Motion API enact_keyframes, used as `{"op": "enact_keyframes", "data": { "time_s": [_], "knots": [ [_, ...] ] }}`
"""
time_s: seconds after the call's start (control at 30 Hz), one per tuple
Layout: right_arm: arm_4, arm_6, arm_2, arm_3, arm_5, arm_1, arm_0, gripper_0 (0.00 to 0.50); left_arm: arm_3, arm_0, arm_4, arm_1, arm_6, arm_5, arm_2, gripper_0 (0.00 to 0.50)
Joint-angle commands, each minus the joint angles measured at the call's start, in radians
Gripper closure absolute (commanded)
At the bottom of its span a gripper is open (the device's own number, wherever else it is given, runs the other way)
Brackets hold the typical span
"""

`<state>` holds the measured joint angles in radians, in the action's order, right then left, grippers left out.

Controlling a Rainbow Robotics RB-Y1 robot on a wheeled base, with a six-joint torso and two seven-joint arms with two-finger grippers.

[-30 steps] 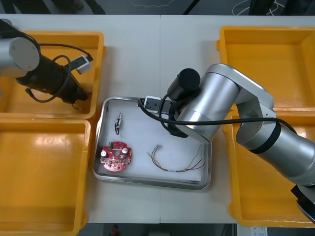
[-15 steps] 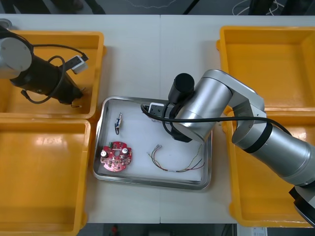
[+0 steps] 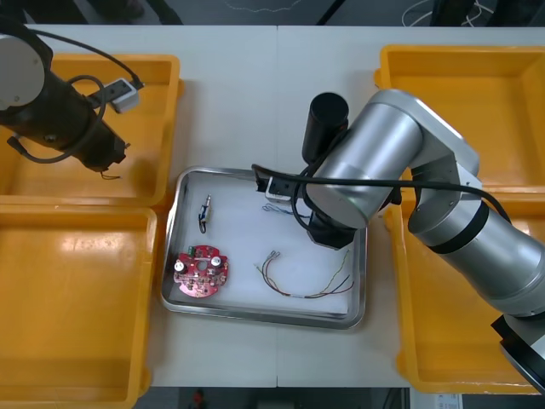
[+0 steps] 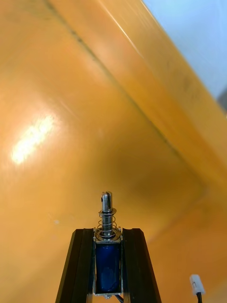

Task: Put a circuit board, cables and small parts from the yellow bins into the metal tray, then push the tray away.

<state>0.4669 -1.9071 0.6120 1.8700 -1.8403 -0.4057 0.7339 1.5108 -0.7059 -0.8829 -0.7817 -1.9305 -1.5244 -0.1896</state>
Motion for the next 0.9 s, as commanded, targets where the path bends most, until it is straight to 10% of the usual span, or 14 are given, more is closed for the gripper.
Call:
{"op": "enact_keyframes", "data": {
  "time_s": [0.03, 0.47, 0.9],
  "knots": [
    [0.021, 0.019, -0.126, 0.098, -0.08, 0.047, -0.002, 0.0, 0.141, 0.006, 0.033, -0.037, 0.248, -0.099, 0.033, 0.5],
    [0.039, 0.085, -0.363, 0.351, -0.08, -0.001, -0.017, 0.0, 0.379, -0.04, 0.105, 0.104, 0.611, -0.392, 0.033, 0.498],
    [0.049, 0.381, -0.521, 0.554, -0.08, -0.165, -0.185, 0.0, 0.473, -0.093, 0.15, 0.257, 0.852, -0.395, -0.039, 0.497]
  ]
}}
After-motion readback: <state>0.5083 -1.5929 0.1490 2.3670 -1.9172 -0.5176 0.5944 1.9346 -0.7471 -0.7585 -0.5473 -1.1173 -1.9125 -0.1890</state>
